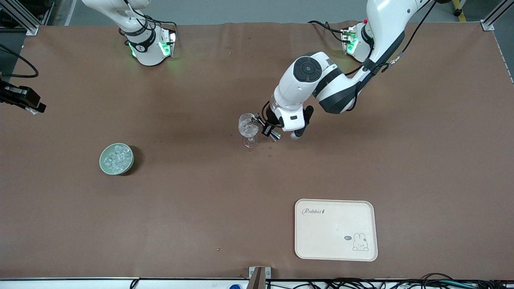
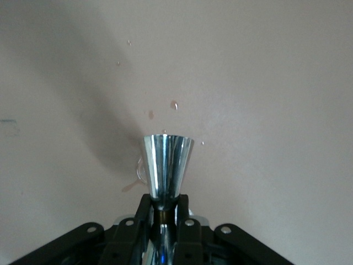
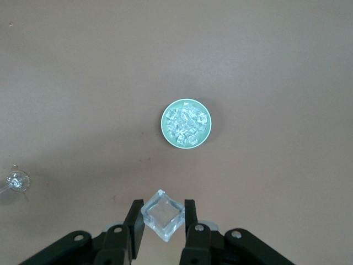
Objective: Pour wine and add ice with both arms
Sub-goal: 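Tilt the jigger with the left gripper to pour into the wine glass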
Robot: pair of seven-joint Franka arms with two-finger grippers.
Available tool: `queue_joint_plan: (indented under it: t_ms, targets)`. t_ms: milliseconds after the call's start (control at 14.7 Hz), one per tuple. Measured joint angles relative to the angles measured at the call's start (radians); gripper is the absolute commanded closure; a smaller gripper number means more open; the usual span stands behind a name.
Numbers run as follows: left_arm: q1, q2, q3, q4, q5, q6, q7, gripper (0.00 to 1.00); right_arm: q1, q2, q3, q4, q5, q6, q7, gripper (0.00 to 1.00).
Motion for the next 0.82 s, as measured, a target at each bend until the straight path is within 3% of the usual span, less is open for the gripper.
queue_joint_plan:
  t_ms: [815]
  targets:
    - [-0.028,0.001,-0.010,0.021,0.143,-0.036,-0.125,0.99,0.000,0.000,0.000,-0.001,0.002,-0.001,0.000,0.98]
